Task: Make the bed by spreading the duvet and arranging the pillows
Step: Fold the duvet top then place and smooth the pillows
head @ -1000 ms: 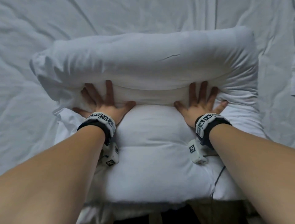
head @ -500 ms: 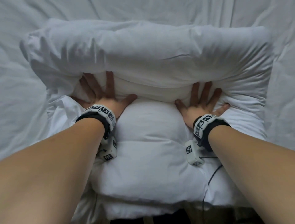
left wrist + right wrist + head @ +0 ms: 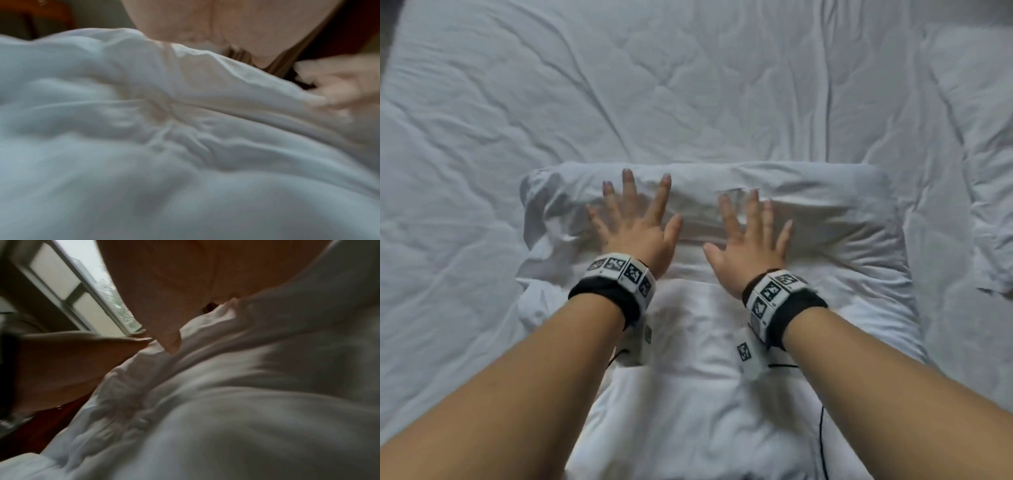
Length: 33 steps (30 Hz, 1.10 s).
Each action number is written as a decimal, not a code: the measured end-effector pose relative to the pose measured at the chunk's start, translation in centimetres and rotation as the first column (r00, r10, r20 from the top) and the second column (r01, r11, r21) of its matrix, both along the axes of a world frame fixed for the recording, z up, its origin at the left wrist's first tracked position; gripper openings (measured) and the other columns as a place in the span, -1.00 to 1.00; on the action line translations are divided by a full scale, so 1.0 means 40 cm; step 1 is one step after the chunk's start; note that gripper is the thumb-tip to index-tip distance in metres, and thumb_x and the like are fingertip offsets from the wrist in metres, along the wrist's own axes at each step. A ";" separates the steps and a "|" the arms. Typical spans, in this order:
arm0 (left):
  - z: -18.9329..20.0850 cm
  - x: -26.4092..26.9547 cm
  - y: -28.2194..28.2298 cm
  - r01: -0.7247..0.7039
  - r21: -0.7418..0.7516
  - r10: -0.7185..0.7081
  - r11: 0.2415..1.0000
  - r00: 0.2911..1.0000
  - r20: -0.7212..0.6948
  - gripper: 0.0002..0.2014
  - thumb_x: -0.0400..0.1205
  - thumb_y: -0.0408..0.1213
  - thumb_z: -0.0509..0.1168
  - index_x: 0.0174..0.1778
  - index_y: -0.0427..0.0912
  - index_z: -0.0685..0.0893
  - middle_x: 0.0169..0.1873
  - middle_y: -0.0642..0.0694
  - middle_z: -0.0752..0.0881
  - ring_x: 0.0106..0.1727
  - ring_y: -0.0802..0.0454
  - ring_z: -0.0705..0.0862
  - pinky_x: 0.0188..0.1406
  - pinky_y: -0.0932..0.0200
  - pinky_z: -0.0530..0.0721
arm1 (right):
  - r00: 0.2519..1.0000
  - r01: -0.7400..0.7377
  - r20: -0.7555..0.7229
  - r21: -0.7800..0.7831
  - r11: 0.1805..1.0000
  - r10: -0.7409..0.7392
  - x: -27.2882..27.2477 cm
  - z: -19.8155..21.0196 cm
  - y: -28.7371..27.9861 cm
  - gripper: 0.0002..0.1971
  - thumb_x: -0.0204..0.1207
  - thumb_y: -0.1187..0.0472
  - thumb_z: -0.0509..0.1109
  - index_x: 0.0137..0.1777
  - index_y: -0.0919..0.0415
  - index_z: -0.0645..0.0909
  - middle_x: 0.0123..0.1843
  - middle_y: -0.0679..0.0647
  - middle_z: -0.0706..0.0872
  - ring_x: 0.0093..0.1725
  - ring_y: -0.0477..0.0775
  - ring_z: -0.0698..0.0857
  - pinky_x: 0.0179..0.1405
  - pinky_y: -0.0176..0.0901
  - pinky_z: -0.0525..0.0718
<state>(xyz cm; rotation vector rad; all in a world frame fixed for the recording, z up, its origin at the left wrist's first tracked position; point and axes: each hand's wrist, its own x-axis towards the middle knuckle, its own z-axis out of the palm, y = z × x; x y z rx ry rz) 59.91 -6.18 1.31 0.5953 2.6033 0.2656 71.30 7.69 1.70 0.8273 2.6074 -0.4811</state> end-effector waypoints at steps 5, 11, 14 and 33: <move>-0.124 -0.130 0.023 0.011 -0.212 0.014 0.977 0.993 0.117 -0.24 0.45 0.69 -0.32 0.54 0.68 -0.43 0.66 0.18 -0.60 0.66 -0.29 -0.62 0.43 -0.76 -0.39 | 0.978 -0.162 0.141 0.064 0.985 0.151 -0.140 -0.105 0.107 -0.22 0.57 -0.49 -0.15 0.72 -0.36 -0.35 0.74 -0.15 -0.52 0.71 0.16 -0.52 0.52 0.50 -0.54; -0.206 -0.196 0.019 -0.029 -0.301 0.089 0.953 0.978 0.188 -0.01 0.22 0.82 -0.38 0.56 0.59 -0.49 0.65 0.21 -0.62 0.70 -0.26 -0.55 0.40 -0.84 -0.28 | 0.941 0.084 0.316 0.118 0.989 -0.117 -0.007 -0.168 0.453 -0.07 0.37 -0.70 -0.37 0.71 -0.35 -0.37 0.76 -0.20 -0.45 0.74 0.14 -0.44 0.60 0.50 -0.43; -0.229 -0.204 0.041 -0.018 -0.327 0.097 0.945 0.969 0.228 0.01 0.20 0.83 -0.39 0.57 0.57 -0.50 0.65 0.19 -0.61 0.70 -0.25 -0.56 0.40 -0.84 -0.28 | 0.912 0.159 0.374 0.062 0.985 -0.170 0.011 -0.197 0.518 0.00 0.26 -0.76 -0.42 0.70 -0.37 -0.40 0.76 -0.21 -0.45 0.75 0.14 -0.42 0.61 0.56 -0.36; -0.155 -0.157 0.016 0.004 -0.243 0.044 0.970 0.981 0.190 -0.11 0.44 0.71 -0.20 0.66 0.53 -0.35 0.74 0.10 -0.46 0.74 -0.30 -0.45 0.53 -0.75 -0.25 | 0.917 0.223 0.337 0.013 0.975 -0.214 0.035 -0.186 0.448 -0.16 0.39 -0.54 -0.42 0.71 -0.33 -0.35 0.79 0.00 -0.40 0.75 0.40 -0.32 0.62 0.61 -0.18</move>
